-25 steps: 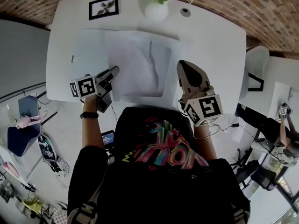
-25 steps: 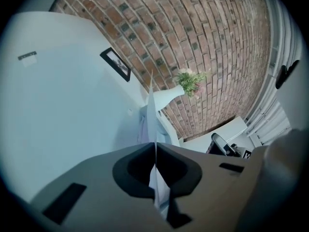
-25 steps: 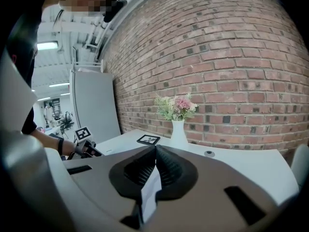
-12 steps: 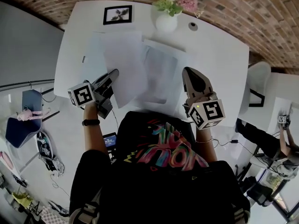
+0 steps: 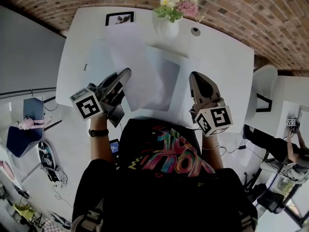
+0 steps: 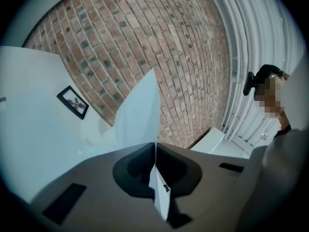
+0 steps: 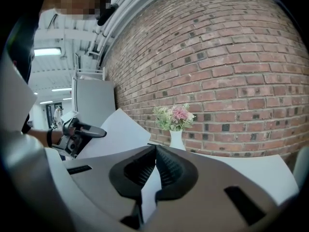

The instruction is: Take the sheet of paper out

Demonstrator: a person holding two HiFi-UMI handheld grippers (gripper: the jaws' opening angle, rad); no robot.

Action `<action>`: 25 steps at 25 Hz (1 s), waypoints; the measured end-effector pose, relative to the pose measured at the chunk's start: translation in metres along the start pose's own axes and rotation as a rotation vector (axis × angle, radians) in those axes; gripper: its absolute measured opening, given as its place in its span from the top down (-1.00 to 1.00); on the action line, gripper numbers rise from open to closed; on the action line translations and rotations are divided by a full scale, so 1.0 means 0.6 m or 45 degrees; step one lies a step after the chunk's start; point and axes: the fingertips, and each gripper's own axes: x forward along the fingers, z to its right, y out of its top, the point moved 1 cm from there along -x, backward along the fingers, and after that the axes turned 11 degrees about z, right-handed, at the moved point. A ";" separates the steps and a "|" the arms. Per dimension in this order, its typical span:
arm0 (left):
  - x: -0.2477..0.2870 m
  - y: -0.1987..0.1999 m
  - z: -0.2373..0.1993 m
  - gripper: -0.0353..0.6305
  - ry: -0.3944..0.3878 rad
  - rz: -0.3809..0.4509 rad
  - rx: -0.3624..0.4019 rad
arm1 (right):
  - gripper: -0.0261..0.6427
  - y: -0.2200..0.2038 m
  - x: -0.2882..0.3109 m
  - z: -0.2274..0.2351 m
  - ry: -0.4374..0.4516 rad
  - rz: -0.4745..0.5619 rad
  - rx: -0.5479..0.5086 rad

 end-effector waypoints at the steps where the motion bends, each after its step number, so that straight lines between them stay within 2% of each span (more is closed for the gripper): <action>1: 0.005 0.003 0.013 0.82 -0.024 0.000 0.031 | 0.87 0.006 -0.002 0.003 -0.009 0.002 -0.021; 6: 0.030 0.015 0.073 0.82 -0.086 0.026 0.208 | 0.87 0.047 -0.015 0.026 -0.055 0.050 -0.085; 13: 0.056 0.014 0.123 0.82 -0.080 0.103 0.521 | 0.87 0.085 -0.023 0.036 -0.066 0.108 -0.134; 22: 0.051 0.036 0.139 0.82 0.056 0.198 0.928 | 0.87 0.100 -0.024 0.027 -0.060 0.137 -0.158; 25: 0.045 0.040 0.139 0.82 0.085 0.210 1.002 | 0.87 0.103 -0.024 0.022 -0.068 0.141 -0.174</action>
